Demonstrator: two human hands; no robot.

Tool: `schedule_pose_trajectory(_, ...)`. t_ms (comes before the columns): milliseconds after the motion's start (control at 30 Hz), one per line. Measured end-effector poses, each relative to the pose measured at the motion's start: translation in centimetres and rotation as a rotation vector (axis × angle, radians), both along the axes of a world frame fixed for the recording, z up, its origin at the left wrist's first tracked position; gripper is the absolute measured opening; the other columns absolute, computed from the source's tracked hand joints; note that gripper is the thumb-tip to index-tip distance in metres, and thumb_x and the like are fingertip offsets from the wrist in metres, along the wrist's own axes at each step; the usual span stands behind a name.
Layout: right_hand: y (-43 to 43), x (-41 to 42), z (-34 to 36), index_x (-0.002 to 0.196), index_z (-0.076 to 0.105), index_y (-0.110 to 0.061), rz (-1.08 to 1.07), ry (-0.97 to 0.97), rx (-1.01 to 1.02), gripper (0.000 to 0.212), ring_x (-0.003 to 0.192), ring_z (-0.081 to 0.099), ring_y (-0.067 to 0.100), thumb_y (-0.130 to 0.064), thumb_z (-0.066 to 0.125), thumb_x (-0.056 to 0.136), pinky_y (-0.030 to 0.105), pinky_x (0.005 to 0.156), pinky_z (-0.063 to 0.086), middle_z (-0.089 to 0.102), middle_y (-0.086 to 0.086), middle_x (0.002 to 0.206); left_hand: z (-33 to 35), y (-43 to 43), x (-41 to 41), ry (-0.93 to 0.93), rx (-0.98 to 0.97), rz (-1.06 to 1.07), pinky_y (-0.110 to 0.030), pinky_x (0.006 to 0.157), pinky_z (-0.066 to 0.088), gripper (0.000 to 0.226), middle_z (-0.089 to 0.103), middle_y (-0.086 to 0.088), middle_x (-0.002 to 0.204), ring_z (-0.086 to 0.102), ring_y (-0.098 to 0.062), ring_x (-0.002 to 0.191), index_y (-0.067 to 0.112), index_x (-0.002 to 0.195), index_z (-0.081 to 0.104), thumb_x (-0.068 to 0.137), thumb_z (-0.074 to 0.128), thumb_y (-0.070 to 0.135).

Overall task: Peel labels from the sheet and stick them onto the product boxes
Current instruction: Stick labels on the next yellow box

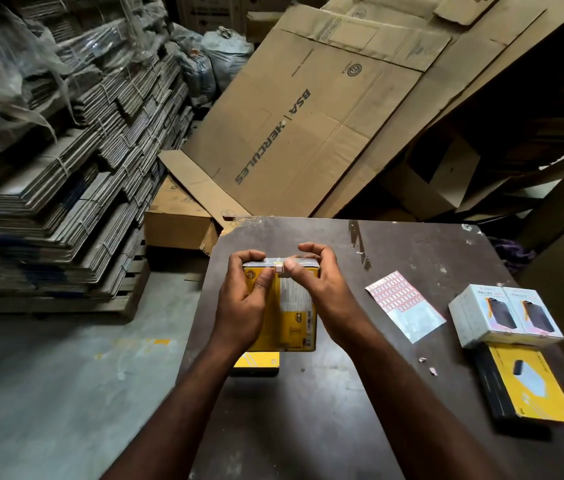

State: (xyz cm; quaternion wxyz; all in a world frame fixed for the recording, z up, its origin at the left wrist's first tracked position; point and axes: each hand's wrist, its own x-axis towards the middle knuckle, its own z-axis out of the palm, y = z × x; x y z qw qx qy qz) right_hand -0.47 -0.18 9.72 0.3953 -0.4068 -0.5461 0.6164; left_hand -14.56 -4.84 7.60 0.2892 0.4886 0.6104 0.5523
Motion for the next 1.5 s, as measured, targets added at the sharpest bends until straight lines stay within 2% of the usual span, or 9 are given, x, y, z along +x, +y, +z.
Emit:
schedule_pose_trajectory(233,0.4,0.2,-0.3,0.130,0.037,-0.024,0.045,-0.099,0.109,0.050,0.104,0.064,0.014,-0.025,0.069,0.091,0.028,0.080,0.059,0.051,0.000,0.118,1.0,-0.3,-0.1,-0.251,-0.071,-0.094,-0.016,0.066,0.052,0.035,0.058,0.003,0.110,0.064,0.005,0.082,0.018,0.128,0.046,0.101,0.036,0.038)
schedule_pose_trajectory(367,0.2,0.3,-0.7,0.131,0.036,-0.017,0.109,-0.129,0.212,0.057,0.109,0.060,0.013,0.004,0.067,0.088,0.028,0.088,0.057,0.051,0.005,0.120,0.9,0.2,-0.6,-0.344,-0.116,-0.080,-0.020,0.079,0.049,0.055,0.059,0.007,0.133,0.063,-0.004,0.109,0.028,0.137,0.041,0.091,0.052,0.056)
schedule_pose_trajectory(533,-0.3,-0.1,-0.8,0.125,0.040,-0.018,0.040,-0.151,0.353,0.061,0.105,0.055,-0.002,0.015,0.063,0.079,0.015,0.083,0.050,0.051,-0.003,0.116,0.9,0.3,-0.3,-0.396,-0.118,-0.072,-0.019,0.081,0.051,0.059,0.059,0.002,0.131,0.061,-0.013,0.114,0.028,0.133,0.046,0.082,0.074,0.039)
schedule_pose_trajectory(700,-0.2,-0.2,-1.0,0.122,0.041,-0.021,0.020,-0.113,0.371,0.060,0.111,0.057,0.012,0.004,0.074,0.077,0.018,0.087,0.052,0.052,0.000,0.116,1.1,0.4,0.1,-0.461,-0.080,-0.010,-0.017,0.066,0.051,0.033,0.066,0.004,0.105,0.062,-0.012,0.093,0.031,0.112,0.055,0.079,0.052,0.032)
schedule_pose_trajectory(900,-0.2,-0.8,-0.9,0.116,0.045,-0.022,-0.135,-0.048,0.315,0.049,0.101,0.060,0.007,-0.018,0.080,0.082,0.018,0.080,0.053,0.056,-0.002,0.108,0.8,0.1,0.7,-0.409,-0.099,-0.037,-0.028,0.071,0.051,0.036,0.061,-0.009,0.116,0.060,-0.020,0.102,0.034,0.119,0.053,0.089,0.041,0.048)
schedule_pose_trajectory(1100,0.3,0.3,-0.8,0.123,0.040,-0.021,0.001,0.031,0.169,0.035,0.104,0.061,0.015,-0.016,0.061,0.097,0.024,0.080,0.055,0.053,0.008,0.116,1.5,-0.6,0.7,-0.134,-0.098,-0.033,-0.011,0.068,0.050,0.056,0.057,0.000,0.121,0.061,-0.008,0.099,0.029,0.135,0.041,0.087,0.056,0.053)
schedule_pose_trajectory(1300,-0.1,0.5,-0.5,0.123,0.042,-0.026,-0.009,0.017,0.066,0.032,0.110,0.061,0.022,-0.043,0.052,0.097,0.026,0.076,0.055,0.052,0.006,0.121,0.9,-0.5,0.1,0.097,-0.055,-0.026,-0.013,0.076,0.052,0.055,0.055,0.002,0.128,0.061,-0.011,0.106,0.033,0.140,0.037,0.092,0.062,0.045)
schedule_pose_trajectory(1400,-0.4,0.6,-0.3,0.120,0.045,-0.027,-0.080,-0.022,0.082,0.043,0.107,0.062,0.017,-0.050,0.062,0.087,0.027,0.080,0.054,0.055,0.001,0.116,1.2,-1.1,-0.1,0.061,-0.092,-0.160,-0.020,0.091,0.049,0.062,0.045,0.009,0.139,0.054,0.000,0.116,0.035,0.146,0.030,0.089,0.054,0.044)
schedule_pose_trajectory(1500,-0.8,0.6,-0.4,0.119,0.047,-0.021,-0.169,-0.085,0.088,0.042,0.104,0.061,0.015,-0.040,0.070,0.089,0.028,0.081,0.053,0.056,-0.003,0.110,1.6,-2.1,0.5,0.027,-0.085,-0.213,-0.003,0.082,0.043,0.062,0.044,0.016,0.131,0.050,0.018,0.108,0.028,0.148,0.028,0.091,0.052,0.029)
